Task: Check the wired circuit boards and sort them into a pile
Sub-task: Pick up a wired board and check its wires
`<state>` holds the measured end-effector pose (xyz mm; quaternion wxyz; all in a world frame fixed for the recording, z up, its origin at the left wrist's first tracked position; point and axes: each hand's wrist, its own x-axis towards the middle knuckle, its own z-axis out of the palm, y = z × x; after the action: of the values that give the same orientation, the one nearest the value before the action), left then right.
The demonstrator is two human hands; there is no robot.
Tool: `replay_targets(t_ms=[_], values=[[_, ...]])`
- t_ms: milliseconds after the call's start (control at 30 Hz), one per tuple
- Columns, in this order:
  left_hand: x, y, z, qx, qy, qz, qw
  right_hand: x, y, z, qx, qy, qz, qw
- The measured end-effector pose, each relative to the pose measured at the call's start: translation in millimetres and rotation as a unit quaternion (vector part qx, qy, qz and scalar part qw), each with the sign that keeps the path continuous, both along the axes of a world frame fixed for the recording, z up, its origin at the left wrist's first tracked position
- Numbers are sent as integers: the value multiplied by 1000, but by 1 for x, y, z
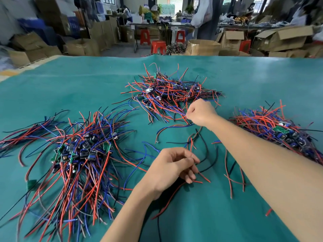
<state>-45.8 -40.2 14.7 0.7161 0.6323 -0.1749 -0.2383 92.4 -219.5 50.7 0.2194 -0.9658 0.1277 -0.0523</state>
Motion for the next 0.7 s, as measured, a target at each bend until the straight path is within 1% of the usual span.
replay_targets(t_ms=[33, 67, 100, 167, 200, 267, 367, 433, 467, 567, 633, 700], values=[[1, 0, 0, 1, 1, 1, 1000, -2, -1, 2, 38, 11, 0, 999], [0, 0, 0, 0, 4, 2, 1000, -8, -1, 5, 102, 18, 2, 995], [0, 0, 0, -4, 9, 4, 1000, -18, -2, 11, 187, 20, 2, 982], [1, 1, 1, -23, 27, 16, 999, -43, -4, 22, 354, 18, 2, 935], [1, 1, 2, -39, 41, 27, 998, -58, -7, 25, 412, 20, 10, 911], [2, 0, 4, -84, 81, 56, 992, -91, -9, 27, 478, 27, 40, 877], [4, -1, 7, -145, 139, 83, 976, -140, -4, 18, 510, 41, 100, 853], [5, -1, 8, -155, 153, 85, 972, -163, -1, 11, 514, 74, 164, 839], [5, -1, 8, -155, 156, 88, 972, -171, 1, 8, 499, 101, 195, 838], [6, -2, 5, -164, 160, 119, 966, -180, 4, 6, 406, 182, 260, 857], [6, -2, 3, -168, 157, 135, 964, -181, 4, 8, 400, 206, 300, 841], [6, -3, 3, -168, 152, 132, 965, -182, 1, 10, 410, 206, 327, 826]])
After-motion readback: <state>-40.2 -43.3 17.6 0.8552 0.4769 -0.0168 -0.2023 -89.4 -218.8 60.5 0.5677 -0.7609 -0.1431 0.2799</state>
